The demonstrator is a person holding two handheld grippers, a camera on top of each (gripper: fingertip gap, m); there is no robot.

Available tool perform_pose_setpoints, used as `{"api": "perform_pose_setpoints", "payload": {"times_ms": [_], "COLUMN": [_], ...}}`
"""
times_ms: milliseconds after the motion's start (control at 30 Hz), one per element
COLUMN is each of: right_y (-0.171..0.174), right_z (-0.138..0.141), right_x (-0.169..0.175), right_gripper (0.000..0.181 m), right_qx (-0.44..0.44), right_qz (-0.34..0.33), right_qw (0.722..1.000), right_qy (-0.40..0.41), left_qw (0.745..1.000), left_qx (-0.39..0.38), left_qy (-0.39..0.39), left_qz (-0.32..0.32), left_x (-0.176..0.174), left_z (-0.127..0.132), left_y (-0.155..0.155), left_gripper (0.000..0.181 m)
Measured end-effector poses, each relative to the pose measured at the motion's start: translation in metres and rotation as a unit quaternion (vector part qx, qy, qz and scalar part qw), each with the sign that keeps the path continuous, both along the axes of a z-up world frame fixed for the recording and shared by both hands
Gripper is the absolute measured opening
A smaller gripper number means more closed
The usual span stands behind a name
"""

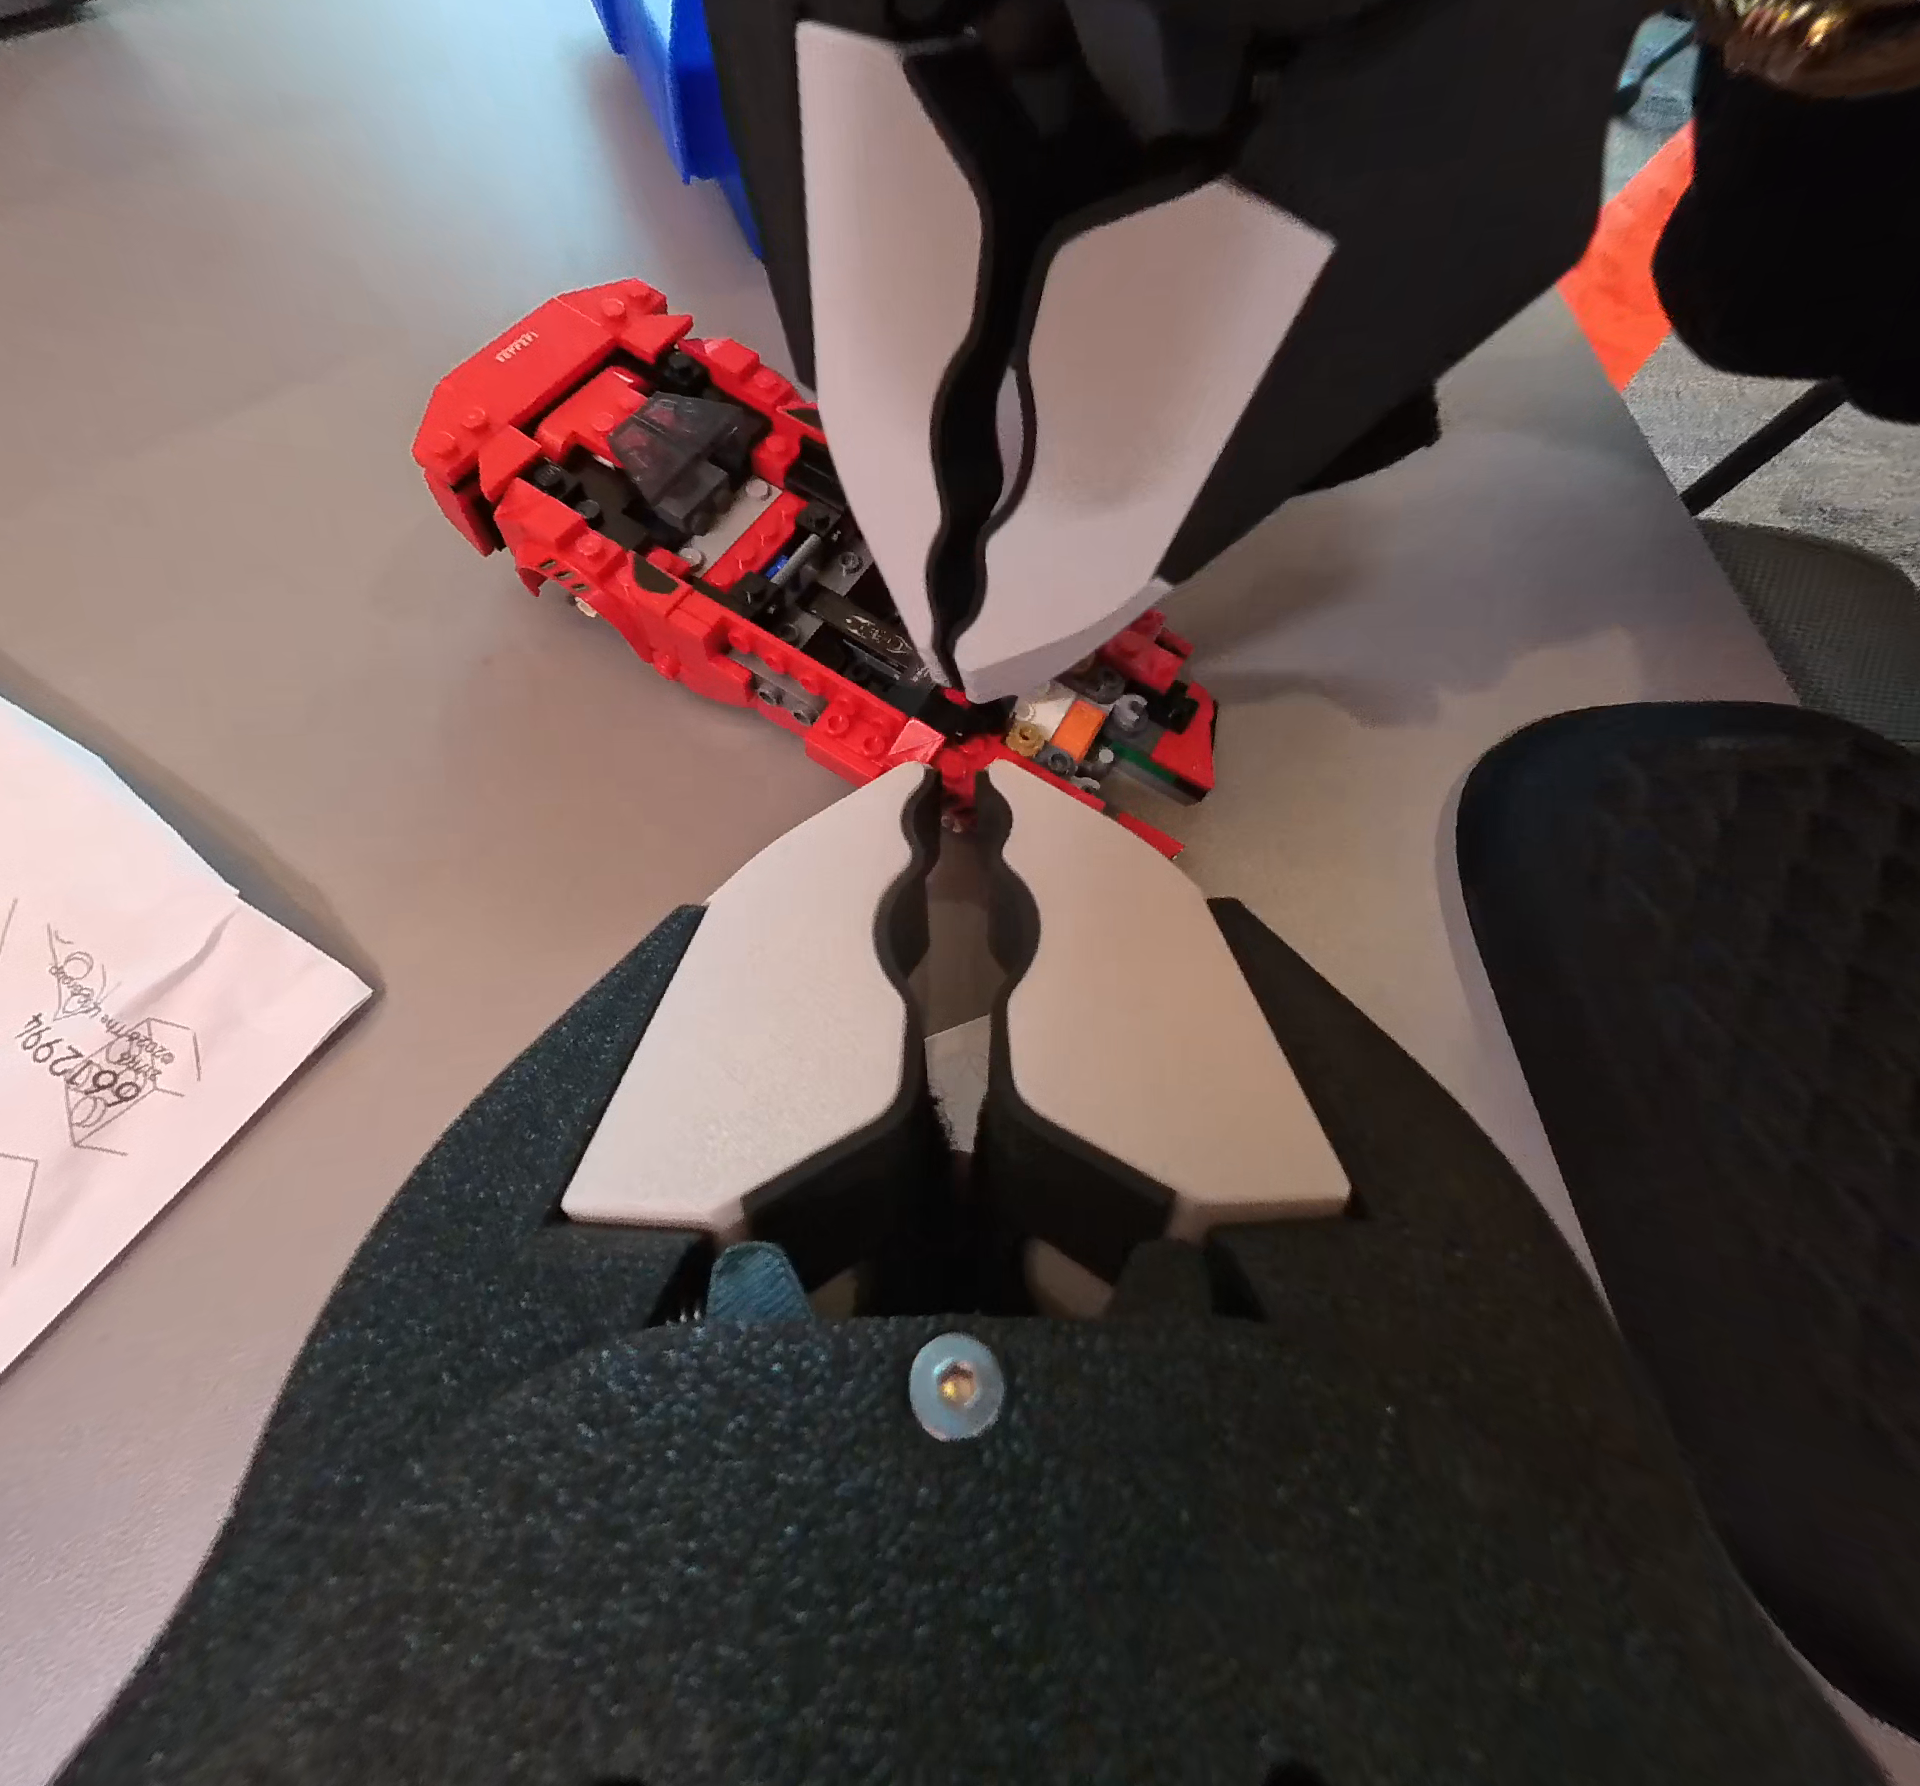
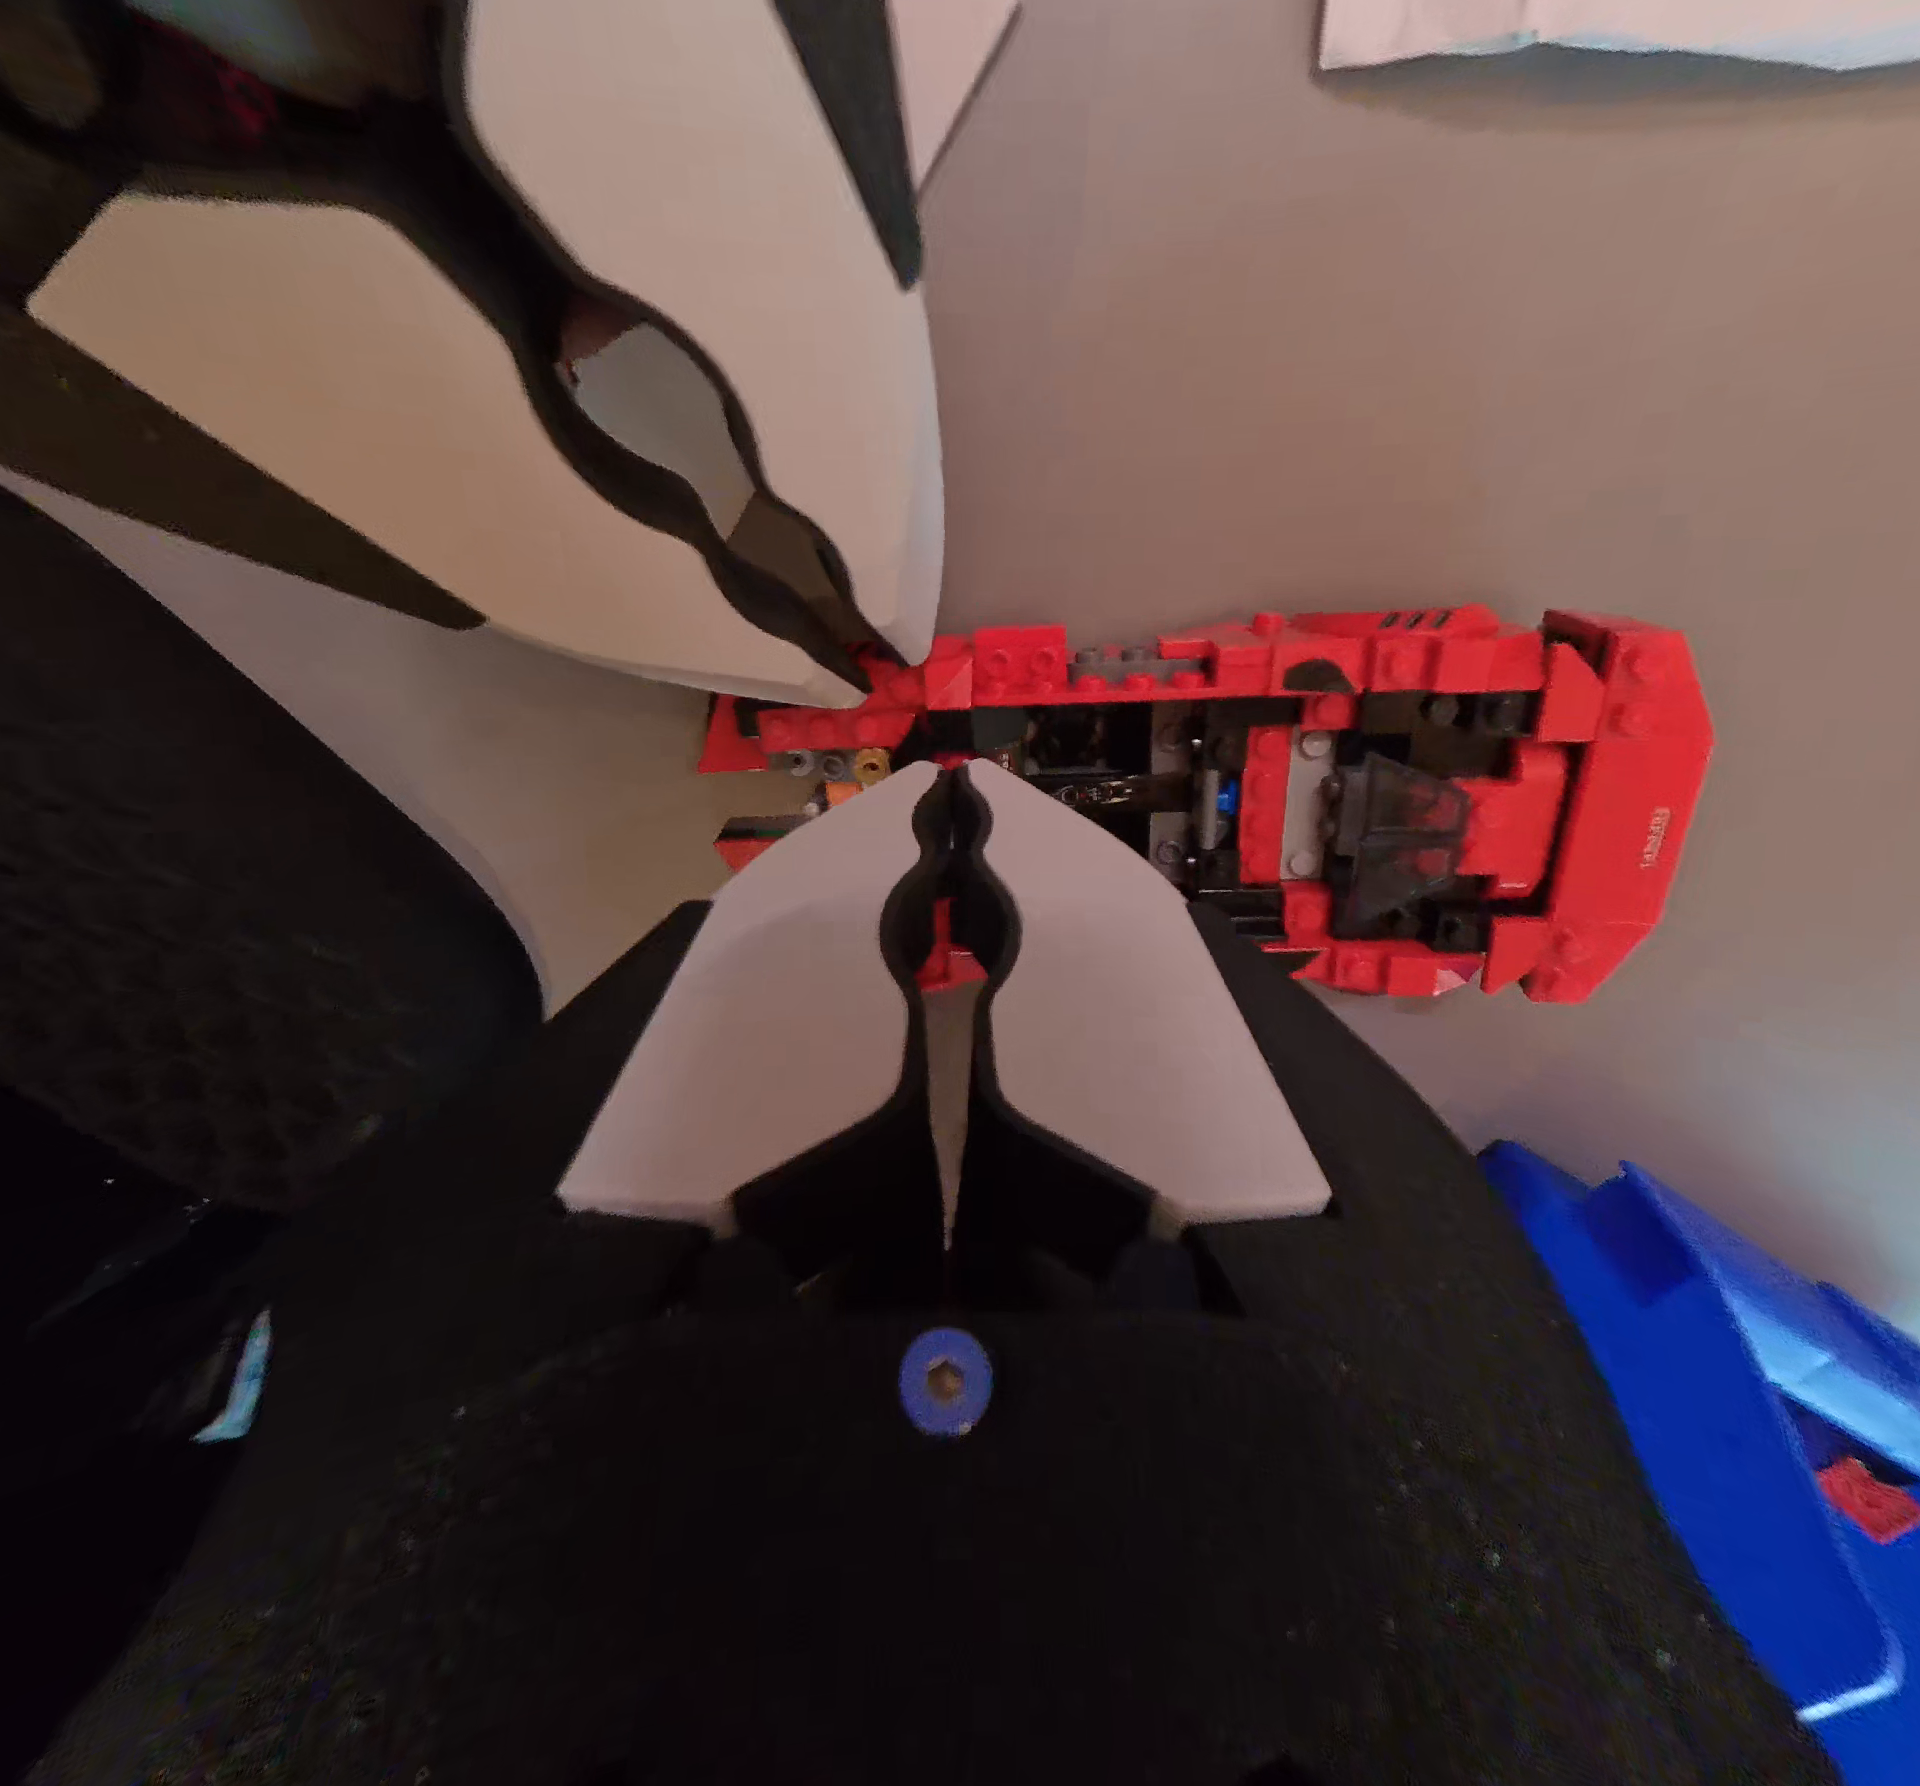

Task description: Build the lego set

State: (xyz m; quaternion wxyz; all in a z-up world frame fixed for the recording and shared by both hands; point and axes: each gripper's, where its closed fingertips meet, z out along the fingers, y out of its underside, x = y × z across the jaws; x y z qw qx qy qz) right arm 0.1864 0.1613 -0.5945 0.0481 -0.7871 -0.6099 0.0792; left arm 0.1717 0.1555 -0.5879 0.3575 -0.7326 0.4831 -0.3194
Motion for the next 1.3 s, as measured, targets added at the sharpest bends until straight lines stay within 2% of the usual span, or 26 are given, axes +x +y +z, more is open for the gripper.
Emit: {"api": "perform_pose_setpoints", "payload": {"times_ms": [400, 667, 1033, 1300], "right_y": [0.0032, -0.0056, -0.0049, 0.0013], "right_z": [0.0059, 0.0021, 0.0021, 0.0013], "right_x": [-0.001, -0.0043, -0.0051, -0.0035], "right_gripper": [0.0, 0.0, 0.0, 0.0], "right_qx": [0.014, -0.002, -0.002, 0.038], "right_qz": [-0.009, 0.015, -0.022, -0.041], "right_qw": [0.999, 0.999, 0.999, 0.998], "right_qy": [0.036, 0.041, 0.048, 0.041], "left_qw": [1.0, 1.0, 1.0, 1.0], "left_qx": [-0.001, -0.003, 0.001, -0.004], "left_qy": [-0.004, -0.004, -0.002, -0.007], "left_qz": [-0.001, -0.002, 0.002, 0.003], "left_x": [-0.0002, -0.0002, -0.0004, -0.0006], "left_z": [0.0007, 0.0006, 0.0001, 0.0003], "left_y": [0.0001, 0.0003, 0.0009, 0.0008], "left_gripper": [0.005, 0.005, 0.004, 0.004]}}
